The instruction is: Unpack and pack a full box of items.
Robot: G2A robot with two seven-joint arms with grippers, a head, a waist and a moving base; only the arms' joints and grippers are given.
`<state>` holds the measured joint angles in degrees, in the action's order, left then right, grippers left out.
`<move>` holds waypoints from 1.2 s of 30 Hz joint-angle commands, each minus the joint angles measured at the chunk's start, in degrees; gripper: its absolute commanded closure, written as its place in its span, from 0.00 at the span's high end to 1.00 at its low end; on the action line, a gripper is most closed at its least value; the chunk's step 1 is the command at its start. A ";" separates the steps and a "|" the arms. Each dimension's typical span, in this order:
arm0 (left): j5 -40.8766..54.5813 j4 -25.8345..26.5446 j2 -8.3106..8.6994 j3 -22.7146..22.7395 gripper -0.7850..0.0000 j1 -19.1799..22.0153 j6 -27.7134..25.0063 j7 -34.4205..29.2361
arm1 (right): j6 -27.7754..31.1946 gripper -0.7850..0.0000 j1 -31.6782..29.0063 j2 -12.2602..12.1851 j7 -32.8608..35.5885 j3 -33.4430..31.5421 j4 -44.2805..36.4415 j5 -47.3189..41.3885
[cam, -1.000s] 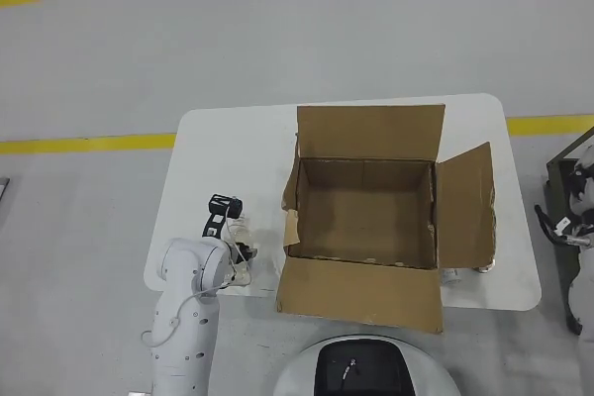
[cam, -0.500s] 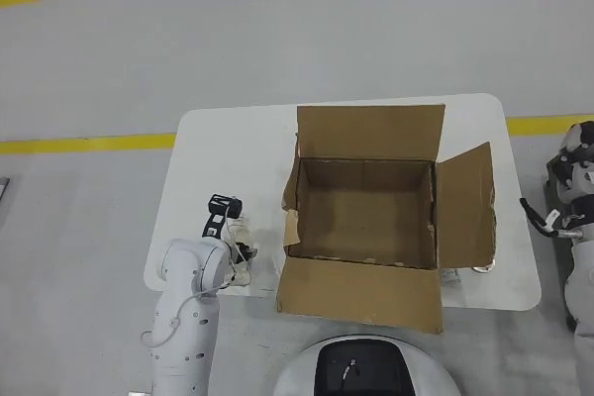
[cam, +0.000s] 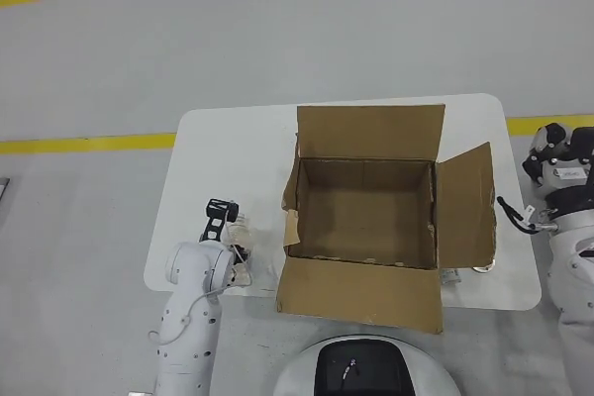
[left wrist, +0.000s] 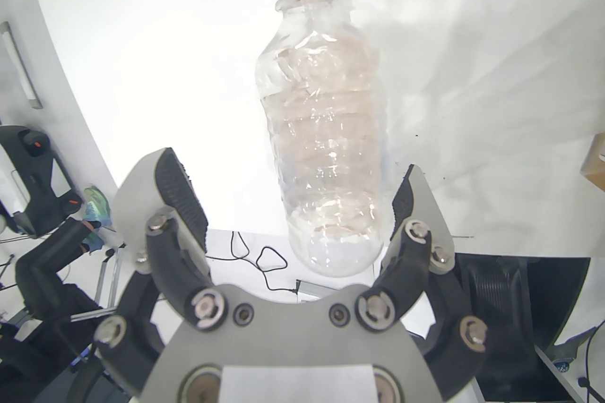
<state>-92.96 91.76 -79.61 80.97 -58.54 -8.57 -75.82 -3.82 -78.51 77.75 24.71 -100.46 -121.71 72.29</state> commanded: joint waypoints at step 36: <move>10.22 10.83 0.75 4.36 0.00 -0.32 2.28 -3.16 | 0.14 1.00 5.08 -1.86 29.28 -11.63 11.03 -54.01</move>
<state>-83.68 101.29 -78.88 85.11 -58.77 -6.46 -78.63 -4.13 -73.39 76.05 53.52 -112.13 -110.66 18.41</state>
